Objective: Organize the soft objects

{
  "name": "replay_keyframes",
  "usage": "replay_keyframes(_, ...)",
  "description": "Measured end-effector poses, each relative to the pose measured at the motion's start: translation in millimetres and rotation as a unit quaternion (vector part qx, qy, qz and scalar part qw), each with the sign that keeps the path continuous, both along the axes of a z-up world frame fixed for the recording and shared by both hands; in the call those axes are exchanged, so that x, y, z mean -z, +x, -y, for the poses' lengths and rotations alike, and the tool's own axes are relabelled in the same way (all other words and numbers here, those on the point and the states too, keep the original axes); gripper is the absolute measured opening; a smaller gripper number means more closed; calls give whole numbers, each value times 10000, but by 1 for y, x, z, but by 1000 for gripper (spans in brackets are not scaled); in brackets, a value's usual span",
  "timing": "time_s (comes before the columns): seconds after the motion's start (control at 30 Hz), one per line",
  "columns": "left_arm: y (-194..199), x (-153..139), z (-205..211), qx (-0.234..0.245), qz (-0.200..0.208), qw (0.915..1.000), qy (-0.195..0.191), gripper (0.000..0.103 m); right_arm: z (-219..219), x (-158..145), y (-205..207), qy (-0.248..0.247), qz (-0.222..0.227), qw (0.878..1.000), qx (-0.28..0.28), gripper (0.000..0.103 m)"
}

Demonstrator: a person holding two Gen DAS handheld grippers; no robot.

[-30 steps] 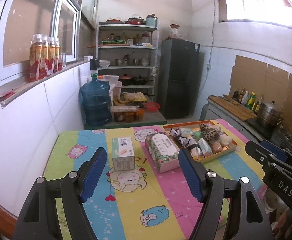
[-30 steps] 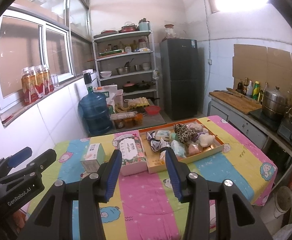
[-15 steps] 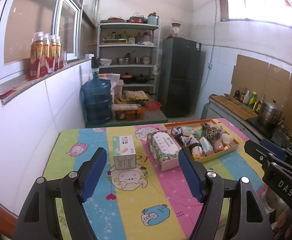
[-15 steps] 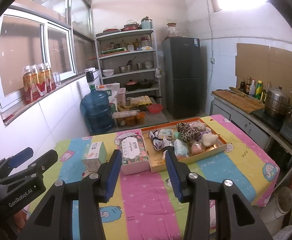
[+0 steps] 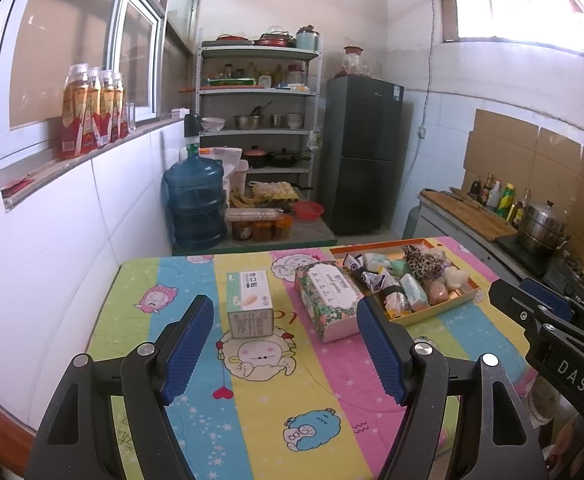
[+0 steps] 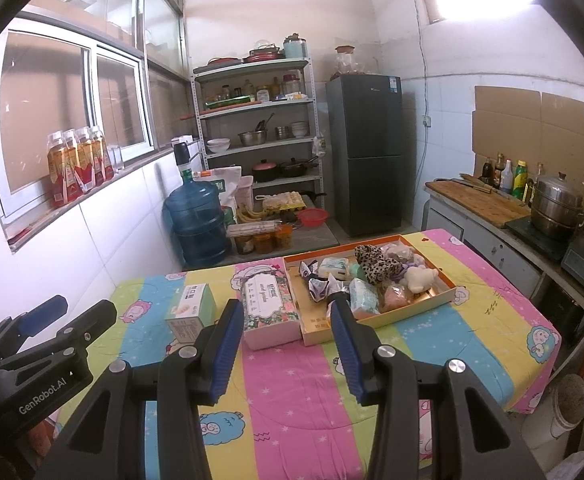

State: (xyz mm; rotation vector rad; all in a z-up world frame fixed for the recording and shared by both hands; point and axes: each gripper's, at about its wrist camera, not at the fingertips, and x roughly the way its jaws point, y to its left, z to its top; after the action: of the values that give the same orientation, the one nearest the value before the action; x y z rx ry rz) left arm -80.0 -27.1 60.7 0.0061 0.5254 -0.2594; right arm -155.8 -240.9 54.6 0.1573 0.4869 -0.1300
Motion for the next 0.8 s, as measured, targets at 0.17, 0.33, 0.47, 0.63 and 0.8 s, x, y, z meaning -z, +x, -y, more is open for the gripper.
replay_keyframes(0.17, 0, 0, 0, -2, 2, 10000, 0, 76, 0, 0, 0, 3, -4, 10000, 3, 45)
replay_keyframes(0.33, 0, 0, 0, -2, -2, 10000, 0, 76, 1, 0, 0, 4, -5, 10000, 2, 45)
replay_keyframes(0.47, 0, 0, 1, -5, 0, 10000, 0, 76, 1, 0, 0, 0, -10, 10000, 5, 45)
replay_keyframes(0.63, -1, 1, 0, 8, -10, 10000, -12, 76, 0, 1, 0, 2, -18, 10000, 16, 45)
replay_keyframes(0.8, -1, 1, 0, 12, -13, 10000, -9, 76, 0, 2, 0, 5, -20, 10000, 18, 45)
